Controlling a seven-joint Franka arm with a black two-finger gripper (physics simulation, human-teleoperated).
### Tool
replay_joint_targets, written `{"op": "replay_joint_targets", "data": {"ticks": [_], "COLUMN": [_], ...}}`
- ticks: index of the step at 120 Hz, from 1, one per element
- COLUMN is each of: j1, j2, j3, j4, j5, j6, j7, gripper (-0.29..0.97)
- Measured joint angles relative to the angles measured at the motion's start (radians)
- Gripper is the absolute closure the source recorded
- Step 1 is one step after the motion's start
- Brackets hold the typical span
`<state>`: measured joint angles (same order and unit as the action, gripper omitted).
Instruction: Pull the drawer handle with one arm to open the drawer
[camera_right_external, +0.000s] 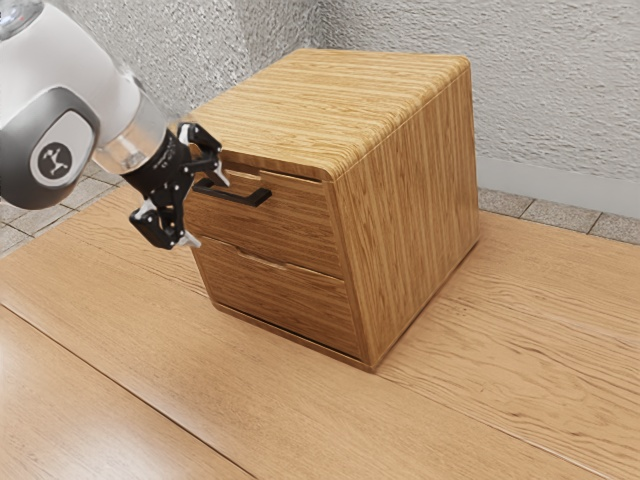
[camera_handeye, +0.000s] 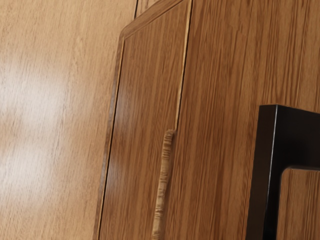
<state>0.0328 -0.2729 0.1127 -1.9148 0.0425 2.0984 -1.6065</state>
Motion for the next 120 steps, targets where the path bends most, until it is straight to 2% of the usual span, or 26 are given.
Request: {"op": "replay_joint_targets", "data": {"ticks": [40,52,71,82,98,120], "j1": [0.001,0.001,0.001,0.003,0.002,-0.001], "j2": [0.001,-0.002,-0.006,-0.017,-0.065,-0.089], "j3": [0.005,0.004,0.002,-0.002,-0.017,-0.011], "j4": [-0.017,-0.015,-0.012,-0.011,-0.017,-0.052], "j5": [0.000,0.000,-0.001,-0.004,-0.003,-0.006], "j6": [0.009,0.007,-0.002,-0.015,-0.042,-0.062], "j7": [-0.005,-0.005,-0.005,-0.006,-0.013,-0.021], "gripper": [0.03,0.14,0.46,0.59,0.70,0.76]}}
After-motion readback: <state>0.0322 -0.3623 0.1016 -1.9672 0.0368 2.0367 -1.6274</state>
